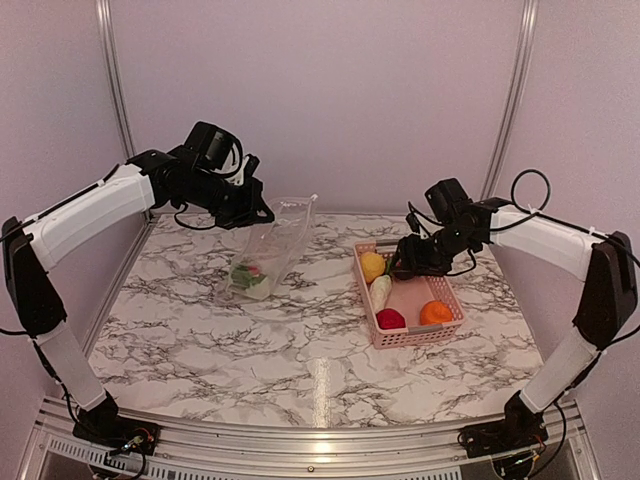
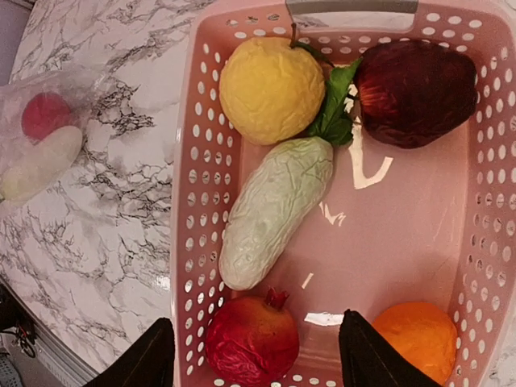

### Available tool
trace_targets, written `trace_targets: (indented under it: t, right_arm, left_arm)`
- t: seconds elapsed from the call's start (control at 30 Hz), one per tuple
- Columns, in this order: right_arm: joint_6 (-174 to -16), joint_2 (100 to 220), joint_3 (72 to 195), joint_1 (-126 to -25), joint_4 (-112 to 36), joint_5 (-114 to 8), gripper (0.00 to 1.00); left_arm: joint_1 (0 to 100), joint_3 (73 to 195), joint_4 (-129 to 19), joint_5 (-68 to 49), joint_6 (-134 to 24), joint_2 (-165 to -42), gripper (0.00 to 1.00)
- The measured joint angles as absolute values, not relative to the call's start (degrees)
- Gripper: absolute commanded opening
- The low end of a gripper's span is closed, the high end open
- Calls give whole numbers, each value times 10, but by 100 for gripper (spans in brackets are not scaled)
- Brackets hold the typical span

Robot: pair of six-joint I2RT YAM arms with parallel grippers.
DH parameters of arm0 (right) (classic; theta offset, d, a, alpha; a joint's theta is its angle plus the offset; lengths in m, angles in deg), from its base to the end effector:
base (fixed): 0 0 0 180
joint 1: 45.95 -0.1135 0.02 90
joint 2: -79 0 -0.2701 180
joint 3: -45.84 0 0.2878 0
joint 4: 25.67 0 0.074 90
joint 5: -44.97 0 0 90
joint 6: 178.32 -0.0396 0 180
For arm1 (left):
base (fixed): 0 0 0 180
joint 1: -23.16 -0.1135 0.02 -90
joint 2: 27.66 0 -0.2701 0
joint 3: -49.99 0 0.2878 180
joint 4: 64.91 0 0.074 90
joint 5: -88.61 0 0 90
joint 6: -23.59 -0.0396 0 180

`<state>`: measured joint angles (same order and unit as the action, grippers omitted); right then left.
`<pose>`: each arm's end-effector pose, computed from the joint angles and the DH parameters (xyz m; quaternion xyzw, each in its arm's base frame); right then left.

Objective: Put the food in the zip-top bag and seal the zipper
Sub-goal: Adjust the zipper food storage bag at the center of the board.

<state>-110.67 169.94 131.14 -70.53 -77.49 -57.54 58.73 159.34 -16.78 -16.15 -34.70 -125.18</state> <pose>0.3342 0.1623 0.2603 -0.0491 0.9535 0.2068 0.2138 0.3419 -0.2569 0.3738 0.0878 0.8823 -0.3435 0.3094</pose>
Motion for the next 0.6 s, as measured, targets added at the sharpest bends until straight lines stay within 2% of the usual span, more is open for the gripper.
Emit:
trace_targets:
  t: [0.27, 0.6]
  right_arm:
    - [-1061, 1702, 1311, -705, -840, -614, 78]
    - [-1043, 1730, 1295, -705, -845, -663, 81]
  left_arm:
    - [587, 1587, -180, -165, -354, -1252, 0]
    - [587, 1587, -184, -174, -356, -1262, 0]
